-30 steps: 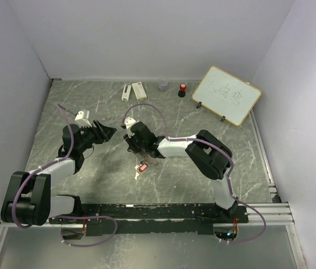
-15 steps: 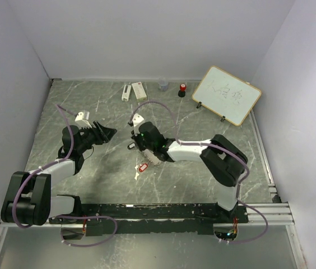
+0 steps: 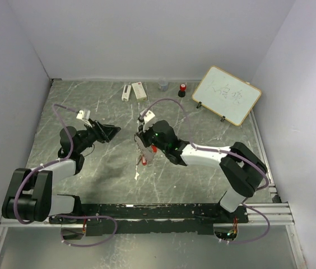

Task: Put the keys on the keyring

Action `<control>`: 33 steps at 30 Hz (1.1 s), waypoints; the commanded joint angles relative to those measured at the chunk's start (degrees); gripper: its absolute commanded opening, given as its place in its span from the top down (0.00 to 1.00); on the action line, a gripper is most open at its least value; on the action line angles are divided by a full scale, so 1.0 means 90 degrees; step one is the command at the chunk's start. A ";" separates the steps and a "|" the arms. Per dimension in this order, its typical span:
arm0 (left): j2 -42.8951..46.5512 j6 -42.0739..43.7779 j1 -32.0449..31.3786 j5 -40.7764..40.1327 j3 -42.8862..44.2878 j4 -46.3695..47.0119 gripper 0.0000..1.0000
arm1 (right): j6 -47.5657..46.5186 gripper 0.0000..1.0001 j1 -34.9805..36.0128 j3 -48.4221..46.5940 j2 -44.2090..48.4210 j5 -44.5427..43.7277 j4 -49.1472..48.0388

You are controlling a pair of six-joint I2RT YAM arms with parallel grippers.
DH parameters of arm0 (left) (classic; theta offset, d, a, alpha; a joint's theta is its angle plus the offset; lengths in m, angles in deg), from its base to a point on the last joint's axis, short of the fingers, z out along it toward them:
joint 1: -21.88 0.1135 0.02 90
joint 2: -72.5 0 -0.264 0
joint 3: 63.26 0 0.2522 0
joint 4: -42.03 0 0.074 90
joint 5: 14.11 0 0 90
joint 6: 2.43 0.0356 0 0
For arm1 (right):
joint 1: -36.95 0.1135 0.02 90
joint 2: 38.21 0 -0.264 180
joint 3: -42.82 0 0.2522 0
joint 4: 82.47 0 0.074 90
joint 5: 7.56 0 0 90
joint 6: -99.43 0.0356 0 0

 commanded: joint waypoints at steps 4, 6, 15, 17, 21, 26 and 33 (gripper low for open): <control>-0.0133 -0.0425 0.0059 0.0901 -0.0066 0.1923 0.37 | -0.0256 1.00 -0.0037 0.0822 0.0970 0.0354 -0.1217; -0.0158 -0.0517 0.0059 0.0928 -0.0085 0.2162 0.38 | -0.0240 1.00 -0.0068 0.0850 0.1124 0.0397 -0.1153; -0.0140 -0.0508 0.0059 0.0843 0.0141 0.2528 0.37 | -0.0381 1.00 -0.0082 0.0938 0.1751 0.0569 -0.0929; -0.0231 -0.0556 0.0059 0.0911 0.0257 0.2679 0.37 | -0.0410 1.00 -0.0083 0.0997 0.1922 0.0604 -0.0941; -0.0634 -0.0950 0.0059 0.1223 0.0429 0.3521 0.37 | -0.0481 1.00 -0.0084 0.1104 0.2238 0.0736 -0.0932; -0.1515 -0.2025 0.0042 0.1857 0.0532 0.5656 0.35 | -0.0530 1.00 -0.0079 0.1310 0.2651 0.0927 -0.1081; -0.1311 -0.1510 -0.0393 0.1944 0.0510 0.5196 0.35 | -0.0669 1.00 -0.0092 0.1717 0.3010 0.1380 -0.1466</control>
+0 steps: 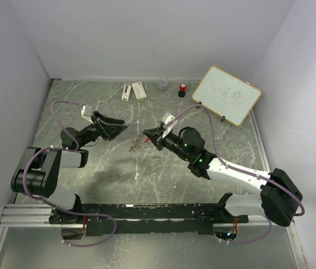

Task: Put the keys on the keyring

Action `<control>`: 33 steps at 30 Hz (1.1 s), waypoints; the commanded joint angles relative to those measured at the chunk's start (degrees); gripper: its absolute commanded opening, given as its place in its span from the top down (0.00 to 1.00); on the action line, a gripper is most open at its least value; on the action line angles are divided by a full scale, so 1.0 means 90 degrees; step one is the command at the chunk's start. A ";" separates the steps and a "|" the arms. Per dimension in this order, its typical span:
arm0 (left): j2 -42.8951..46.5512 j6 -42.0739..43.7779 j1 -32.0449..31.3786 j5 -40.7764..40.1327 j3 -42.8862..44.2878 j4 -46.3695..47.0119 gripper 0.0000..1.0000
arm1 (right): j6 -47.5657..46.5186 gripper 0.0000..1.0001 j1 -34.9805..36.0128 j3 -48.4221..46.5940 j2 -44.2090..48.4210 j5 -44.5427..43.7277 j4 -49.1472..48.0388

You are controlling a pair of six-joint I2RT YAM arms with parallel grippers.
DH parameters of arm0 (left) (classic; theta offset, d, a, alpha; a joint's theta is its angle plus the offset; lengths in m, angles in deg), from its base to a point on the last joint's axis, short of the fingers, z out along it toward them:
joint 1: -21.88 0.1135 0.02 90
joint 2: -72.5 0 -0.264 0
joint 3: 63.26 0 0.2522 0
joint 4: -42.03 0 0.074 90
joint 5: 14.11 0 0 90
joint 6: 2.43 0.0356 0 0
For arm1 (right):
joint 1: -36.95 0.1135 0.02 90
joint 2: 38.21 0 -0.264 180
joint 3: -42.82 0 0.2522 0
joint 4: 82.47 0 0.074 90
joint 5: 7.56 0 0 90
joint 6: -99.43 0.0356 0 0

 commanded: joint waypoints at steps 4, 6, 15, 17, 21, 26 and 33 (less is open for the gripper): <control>0.0722 0.0939 -0.0650 0.0072 0.0011 0.0453 0.34 | -0.0189 1.00 -0.0101 0.0426 0.0412 0.0798 -0.0910; 0.0975 0.1420 -0.0910 -0.0099 0.0019 -0.0234 0.34 | -0.0191 1.00 -0.0133 0.0508 0.0437 0.0997 -0.1070; 0.1758 0.2332 -0.1522 -0.0795 -0.0207 -0.1776 0.33 | -0.0009 1.00 -0.0270 0.0625 0.0516 0.1313 -0.1625; 0.1860 0.2365 -0.1526 -0.0776 -0.0247 -0.1913 0.33 | 0.0010 1.00 -0.0285 0.0623 0.0577 0.1318 -0.1680; 0.1962 0.2376 -0.1544 -0.0786 -0.0320 -0.1987 0.33 | 0.0001 1.00 -0.0321 0.0615 0.0652 0.1345 -0.1686; 0.1892 0.2354 -0.1645 -0.0789 -0.0315 -0.1896 0.34 | 0.0083 1.00 -0.0399 0.0638 0.0657 0.1477 -0.1826; 0.1807 0.2410 -0.1895 -0.0890 -0.0237 -0.1908 0.34 | 0.0315 1.00 -0.0653 0.0705 0.0645 0.1783 -0.2062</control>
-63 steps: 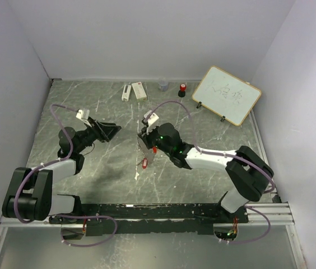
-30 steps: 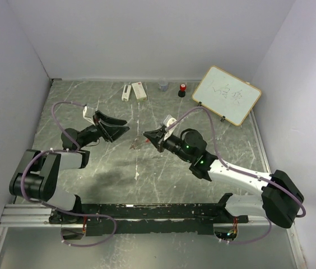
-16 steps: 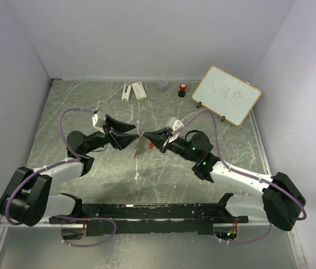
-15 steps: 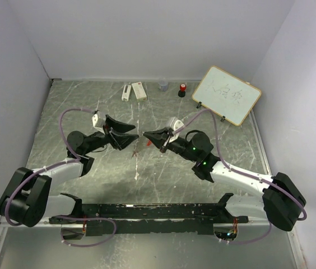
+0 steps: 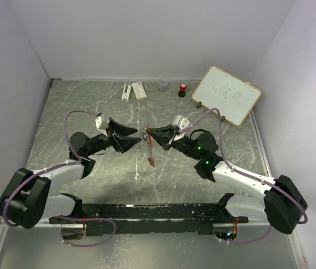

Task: Put the keys on the keyring

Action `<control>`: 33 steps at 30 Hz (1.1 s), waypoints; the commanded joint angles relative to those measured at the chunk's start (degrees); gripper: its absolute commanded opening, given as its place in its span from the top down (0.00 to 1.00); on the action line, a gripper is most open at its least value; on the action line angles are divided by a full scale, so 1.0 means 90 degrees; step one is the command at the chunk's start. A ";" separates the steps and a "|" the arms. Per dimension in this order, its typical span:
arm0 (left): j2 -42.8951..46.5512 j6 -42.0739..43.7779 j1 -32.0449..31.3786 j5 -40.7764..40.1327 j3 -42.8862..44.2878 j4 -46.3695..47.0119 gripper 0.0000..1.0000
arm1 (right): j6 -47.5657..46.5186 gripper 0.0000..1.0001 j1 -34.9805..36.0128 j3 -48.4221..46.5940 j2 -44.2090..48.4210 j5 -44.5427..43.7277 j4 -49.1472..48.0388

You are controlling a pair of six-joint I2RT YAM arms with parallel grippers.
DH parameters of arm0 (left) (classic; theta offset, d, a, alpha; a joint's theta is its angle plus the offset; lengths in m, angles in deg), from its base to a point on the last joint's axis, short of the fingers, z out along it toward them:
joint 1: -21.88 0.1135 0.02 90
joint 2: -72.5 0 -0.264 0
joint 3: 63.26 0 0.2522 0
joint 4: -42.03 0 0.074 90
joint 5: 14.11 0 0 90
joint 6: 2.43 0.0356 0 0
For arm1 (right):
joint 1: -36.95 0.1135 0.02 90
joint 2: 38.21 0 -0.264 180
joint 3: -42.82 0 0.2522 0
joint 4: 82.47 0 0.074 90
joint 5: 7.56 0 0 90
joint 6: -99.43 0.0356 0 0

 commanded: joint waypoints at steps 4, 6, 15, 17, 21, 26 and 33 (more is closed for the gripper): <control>-0.0017 0.0238 -0.0219 -0.0163 0.0074 -0.0032 0.34 | 0.0308 1.00 -0.0289 0.0103 0.0107 0.0389 -0.0634; -0.0006 0.0261 -0.0225 -0.0193 0.0069 -0.0039 0.34 | 0.0369 1.00 -0.0353 0.0116 0.0085 0.0470 -0.0678; -0.0071 0.0264 -0.0244 -0.0224 0.0071 -0.0007 0.34 | 0.0514 1.00 -0.0501 0.0140 0.0026 0.0678 -0.0810; -0.0082 0.0255 -0.0246 -0.0215 0.0075 0.0000 0.34 | 0.0555 1.00 -0.0536 0.0151 0.0008 0.0740 -0.0860; -0.0063 0.0281 -0.0254 -0.0239 0.0080 -0.0038 0.34 | 0.0588 1.00 -0.0573 0.0156 -0.0010 0.0807 -0.0889; -0.0163 0.0187 -0.0272 -0.0211 0.0111 0.0151 0.34 | 0.0624 1.00 -0.0599 0.0157 -0.0039 0.0884 -0.0929; -0.0434 0.0090 -0.0392 -0.0171 0.0235 0.0405 0.34 | 0.0683 1.00 -0.0643 0.0151 -0.0082 0.0928 -0.1001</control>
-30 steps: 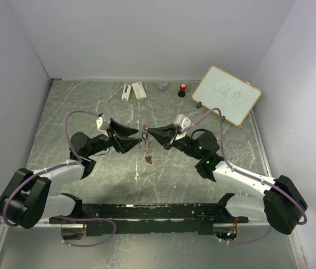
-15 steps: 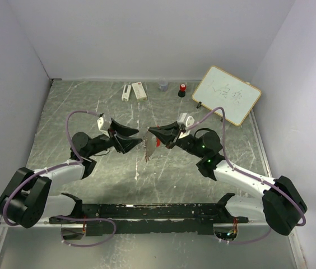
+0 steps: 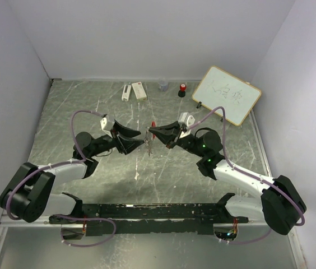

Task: Put the keys on the keyring

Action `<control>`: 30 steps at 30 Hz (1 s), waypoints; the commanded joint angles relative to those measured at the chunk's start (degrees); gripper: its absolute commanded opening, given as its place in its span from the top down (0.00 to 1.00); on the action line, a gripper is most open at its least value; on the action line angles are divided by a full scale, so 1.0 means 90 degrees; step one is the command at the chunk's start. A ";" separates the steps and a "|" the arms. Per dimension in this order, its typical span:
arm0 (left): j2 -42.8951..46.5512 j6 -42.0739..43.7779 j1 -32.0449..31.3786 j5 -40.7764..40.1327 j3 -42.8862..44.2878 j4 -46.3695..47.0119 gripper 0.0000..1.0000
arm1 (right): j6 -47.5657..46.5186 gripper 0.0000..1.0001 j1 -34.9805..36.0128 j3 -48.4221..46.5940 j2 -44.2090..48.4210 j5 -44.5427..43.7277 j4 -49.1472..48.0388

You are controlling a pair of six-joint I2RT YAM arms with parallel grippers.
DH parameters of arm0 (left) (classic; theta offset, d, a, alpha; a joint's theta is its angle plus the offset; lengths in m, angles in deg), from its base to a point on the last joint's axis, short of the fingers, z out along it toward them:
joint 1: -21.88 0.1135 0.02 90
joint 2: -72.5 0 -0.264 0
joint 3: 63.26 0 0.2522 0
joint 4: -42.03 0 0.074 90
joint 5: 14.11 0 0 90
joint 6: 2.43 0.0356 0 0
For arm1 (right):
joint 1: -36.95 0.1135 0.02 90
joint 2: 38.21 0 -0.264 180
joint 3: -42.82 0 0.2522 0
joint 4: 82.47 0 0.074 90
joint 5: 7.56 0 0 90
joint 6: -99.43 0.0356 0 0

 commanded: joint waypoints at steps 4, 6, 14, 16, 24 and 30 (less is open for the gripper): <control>-0.0162 -0.0018 -0.0184 -0.0009 0.0265 0.0427 0.34 | 0.0090 1.00 -0.0090 0.0034 -0.0037 0.0117 -0.0453; -0.0139 -0.0004 -0.0204 -0.0024 0.0267 0.0392 0.34 | 0.0114 1.00 -0.0103 0.0044 -0.0043 0.0142 -0.0486; -0.0201 0.0015 -0.0277 -0.0035 0.0323 0.0402 0.34 | 0.0185 1.00 -0.0149 0.0057 -0.0123 0.0212 -0.0592; -0.0201 0.0025 -0.0287 -0.0045 0.0325 0.0381 0.34 | 0.0190 1.00 -0.0159 0.0064 -0.0112 0.0221 -0.0600; -0.0044 0.0180 -0.0285 -0.0149 0.0292 0.0111 0.34 | 0.0217 1.00 -0.0200 0.0101 -0.0096 0.0240 -0.0638; 0.0004 0.0204 -0.0287 -0.0234 0.0239 0.0052 0.34 | 0.0225 1.00 -0.0233 0.0149 -0.0041 0.0240 -0.0617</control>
